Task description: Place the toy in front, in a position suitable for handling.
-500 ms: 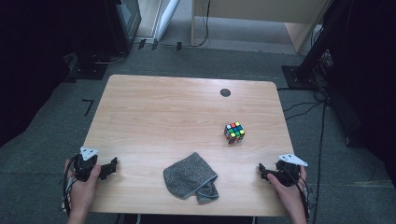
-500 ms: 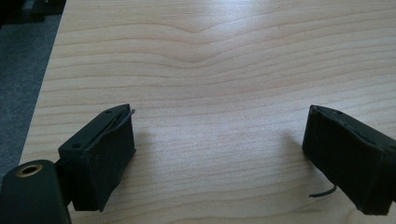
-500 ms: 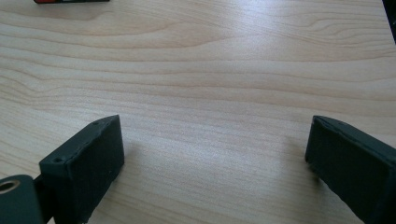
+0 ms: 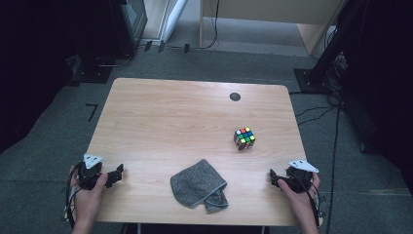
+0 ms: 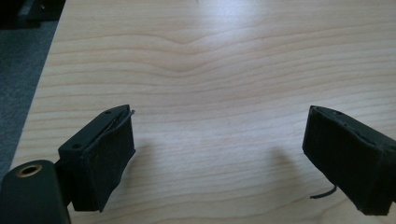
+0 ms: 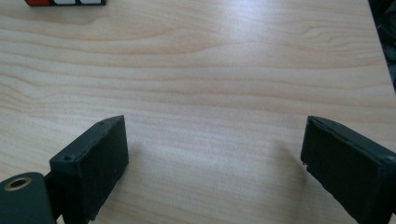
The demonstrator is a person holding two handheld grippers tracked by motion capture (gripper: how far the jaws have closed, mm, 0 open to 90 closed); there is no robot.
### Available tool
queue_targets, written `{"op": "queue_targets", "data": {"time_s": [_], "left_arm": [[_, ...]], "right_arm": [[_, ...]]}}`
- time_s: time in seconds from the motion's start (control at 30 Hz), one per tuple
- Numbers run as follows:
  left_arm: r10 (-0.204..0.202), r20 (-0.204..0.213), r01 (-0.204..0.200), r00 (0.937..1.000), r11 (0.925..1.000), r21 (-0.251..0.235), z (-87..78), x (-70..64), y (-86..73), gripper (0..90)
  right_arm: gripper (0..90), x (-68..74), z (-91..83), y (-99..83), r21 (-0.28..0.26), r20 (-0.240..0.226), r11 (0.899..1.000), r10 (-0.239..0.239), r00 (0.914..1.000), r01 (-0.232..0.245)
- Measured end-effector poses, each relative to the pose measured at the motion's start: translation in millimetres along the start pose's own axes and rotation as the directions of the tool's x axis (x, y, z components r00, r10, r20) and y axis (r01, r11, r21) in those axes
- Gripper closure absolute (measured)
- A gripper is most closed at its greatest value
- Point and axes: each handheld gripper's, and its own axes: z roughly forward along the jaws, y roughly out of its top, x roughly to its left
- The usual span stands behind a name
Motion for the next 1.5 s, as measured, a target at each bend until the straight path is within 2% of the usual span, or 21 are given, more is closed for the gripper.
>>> {"op": "queue_targets", "data": {"time_s": [0.1,0.23,0.33,0.43,0.5,0.57,0.77,0.87,1.07,1.17,1.33,1.5], "left_arm": [[0.006,0.015,-0.006,0.9999,0.9999,-0.009,0.7,-7.3,2.2,9.2],[0.033,0.034,-0.033,0.9989,0.9993,-0.017,3.7,-19.7,4.7,9.2],[0.063,0.053,-0.063,0.9966,0.9980,-0.005,8.0,-28.2,5.7,9.2],[0.103,0.053,-0.104,0.9932,0.9945,0.011,12.1,-34.2,6.2,9.2],[0.115,0.049,-0.116,0.9921,0.9930,0.021,14.2,-36.0,5.9,9.2],[0.117,0.049,-0.118,0.9919,0.9927,0.025,14.8,-36.2,5.7,9.2],[0.105,0.070,-0.108,0.9920,0.9936,0.036,15.9,-35.0,6.1,9.2],[0.106,0.069,-0.109,0.9919,0.9934,0.036,16.0,-35.2,6.1,9.0],[0.107,0.069,-0.109,0.9919,0.9933,0.036,16.0,-35.2,6.1,9.0],[0.106,0.069,-0.109,0.9919,0.9934,0.036,16.0,-35.2,6.0,9.0],[0.107,0.068,-0.109,0.9919,0.9933,0.037,16.0,-35.2,6.1,9.0],[0.106,0.068,-0.109,0.9920,0.9934,0.036,16.0,-35.2,6.1,9.0]], "right_arm": [[7.6,2.9,1.7,3.8,-0.016,-0.015,1.000,0.015,0.9998,-0.016],[7.6,13.5,2.4,7.8,-0.035,-0.063,0.999,-0.015,0.9979,0.013],[7.6,24.1,0.0,11.7,-0.055,-0.101,0.998,-0.037,0.9942,0.032],[7.6,30.9,-1.1,16.6,-0.071,-0.134,0.997,-0.026,0.9906,0.017],[7.6,35.7,-0.1,21.1,-0.076,-0.155,0.997,-0.033,0.9874,0.021],[7.6,40.4,1.4,26.4,-0.085,-0.167,0.996,-0.041,0.9851,0.027],[7.6,53.7,12.0,44.4,-0.106,-0.194,0.994,-0.025,0.9806,0.005],[7.3,61.0,17.5,52.1,-0.124,-0.218,0.992,-0.033,0.9754,0.006],[7.3,66.9,26.0,60.8,-0.130,-0.202,0.991,-0.010,0.9793,-0.017],[7.3,68.7,32.4,63.7,-0.119,-0.208,0.992,0.003,0.9782,-0.029],[12.5,74.0,42.8,68.3,-0.107,-0.189,0.994,0.007,0.9820,-0.027],[12.8,79.7,53.1,68.5,-0.104,-0.183,0.995,-0.010,0.9832,-0.009]]}}
